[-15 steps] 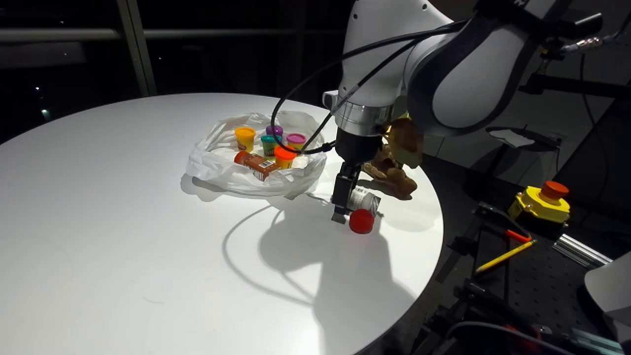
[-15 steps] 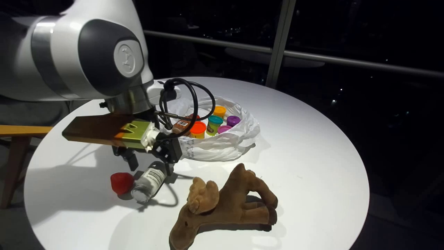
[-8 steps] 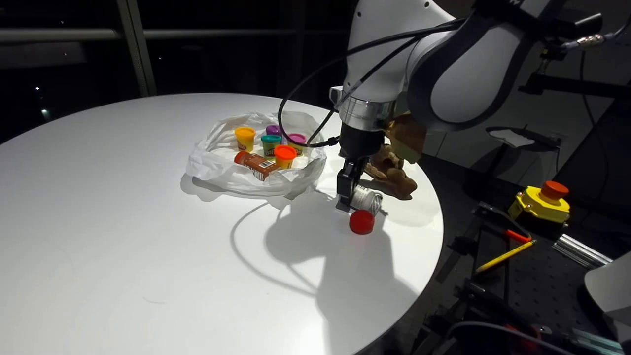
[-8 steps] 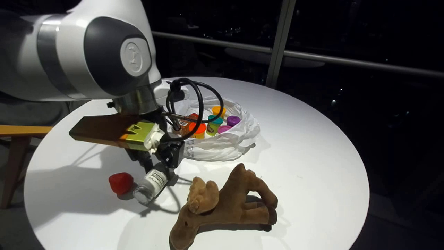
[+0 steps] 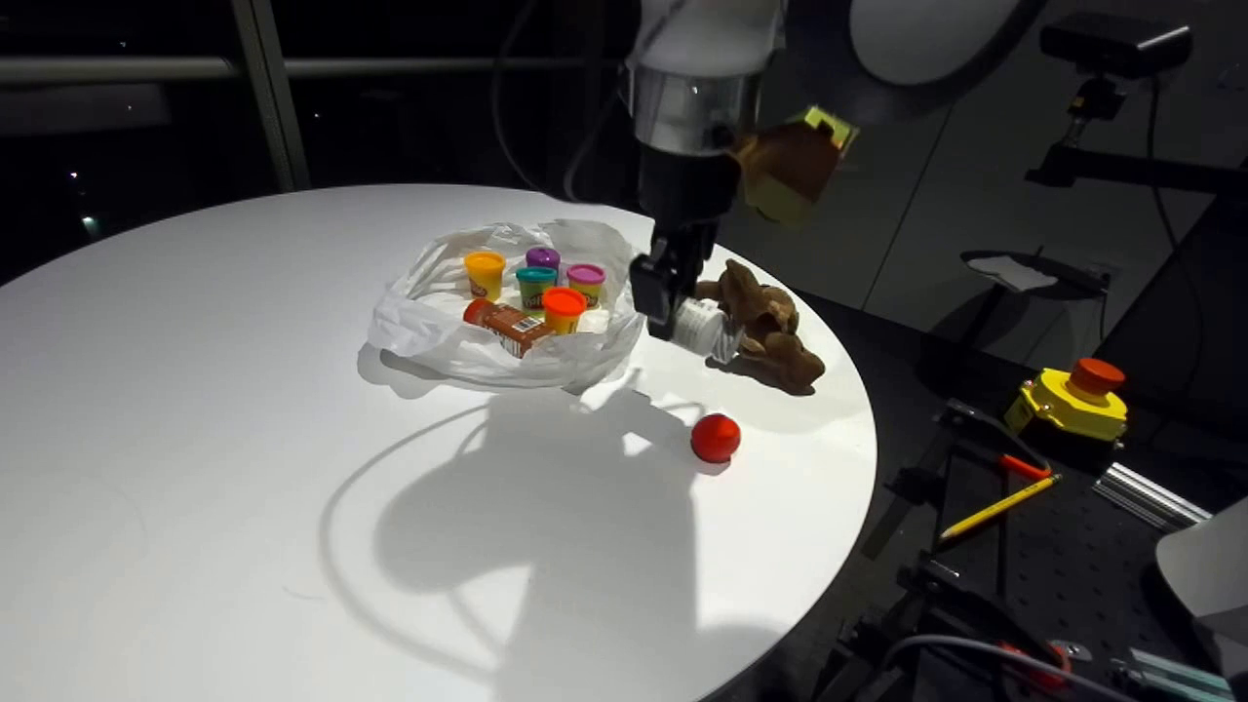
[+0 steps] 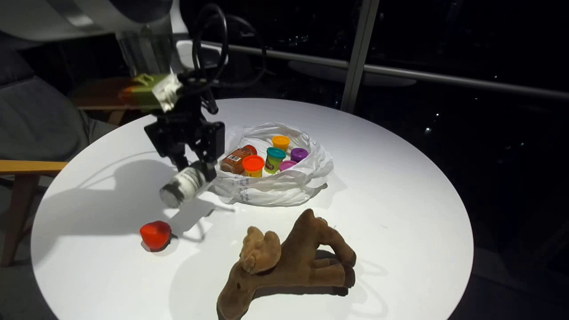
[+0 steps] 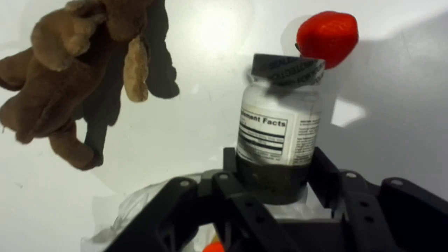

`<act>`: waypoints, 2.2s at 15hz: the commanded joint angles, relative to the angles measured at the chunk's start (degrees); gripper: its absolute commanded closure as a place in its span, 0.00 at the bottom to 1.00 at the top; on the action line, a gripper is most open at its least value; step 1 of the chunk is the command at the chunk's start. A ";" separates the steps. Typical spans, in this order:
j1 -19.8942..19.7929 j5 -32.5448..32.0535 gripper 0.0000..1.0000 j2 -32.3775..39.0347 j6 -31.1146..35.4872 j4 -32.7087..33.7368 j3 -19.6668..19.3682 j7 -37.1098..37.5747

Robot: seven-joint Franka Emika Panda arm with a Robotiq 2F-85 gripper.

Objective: Put the things on the table in the plastic bag

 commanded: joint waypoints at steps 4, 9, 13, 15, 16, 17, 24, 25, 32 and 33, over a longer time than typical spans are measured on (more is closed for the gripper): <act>-2.12 -1.32 0.72 7.12 -13.16 23.73 3.80 7.44; -1.34 -0.28 0.72 19.56 -18.86 40.20 2.51 10.66; -0.16 0.69 0.72 29.38 -23.64 52.14 1.64 10.80; 0.35 0.61 0.72 33.73 -26.50 57.95 0.72 11.50; 0.70 0.28 0.72 35.65 -28.11 60.73 0.09 11.79; 0.75 0.39 0.72 37.69 -29.61 63.58 -0.27 11.48; 1.78 0.53 0.00 41.67 -34.40 72.67 -0.75 11.45; 1.93 0.82 0.00 39.41 -33.50 70.08 -0.40 11.79; 2.87 9.26 0.01 23.93 -29.66 49.58 3.75 19.93; 3.06 10.20 0.00 22.35 -28.68 46.91 4.29 21.84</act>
